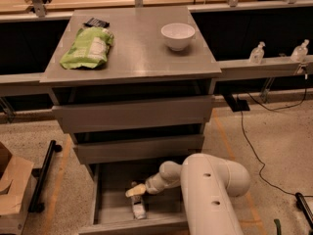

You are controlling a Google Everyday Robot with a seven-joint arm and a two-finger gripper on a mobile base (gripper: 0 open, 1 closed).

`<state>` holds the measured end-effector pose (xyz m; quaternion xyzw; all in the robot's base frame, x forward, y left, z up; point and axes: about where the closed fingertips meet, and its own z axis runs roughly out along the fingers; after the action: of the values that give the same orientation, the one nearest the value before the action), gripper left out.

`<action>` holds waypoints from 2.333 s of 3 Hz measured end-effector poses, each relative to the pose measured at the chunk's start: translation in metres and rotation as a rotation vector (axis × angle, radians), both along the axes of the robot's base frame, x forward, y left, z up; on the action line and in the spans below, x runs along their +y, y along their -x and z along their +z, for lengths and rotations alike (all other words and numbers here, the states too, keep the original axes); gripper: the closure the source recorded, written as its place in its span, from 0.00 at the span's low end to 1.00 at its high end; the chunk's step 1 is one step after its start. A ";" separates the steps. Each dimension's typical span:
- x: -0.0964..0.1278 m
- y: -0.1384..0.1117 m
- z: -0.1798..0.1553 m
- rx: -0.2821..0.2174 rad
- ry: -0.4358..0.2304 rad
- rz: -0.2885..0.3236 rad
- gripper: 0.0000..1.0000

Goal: Pick blue plastic bottle from bottom drawer and place on counter

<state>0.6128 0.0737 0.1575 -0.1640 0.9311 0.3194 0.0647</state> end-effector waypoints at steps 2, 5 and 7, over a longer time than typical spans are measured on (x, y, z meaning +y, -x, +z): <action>0.025 0.000 -0.018 0.023 -0.036 0.007 0.18; 0.032 0.011 -0.057 0.107 0.007 -0.034 0.95; 0.032 0.011 -0.057 0.107 0.007 -0.034 1.00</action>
Offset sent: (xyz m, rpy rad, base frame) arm -0.0126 0.0674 -0.0959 0.0667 0.1636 -0.0460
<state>0.6016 0.1061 0.1008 -0.1309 0.9369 0.3234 0.0198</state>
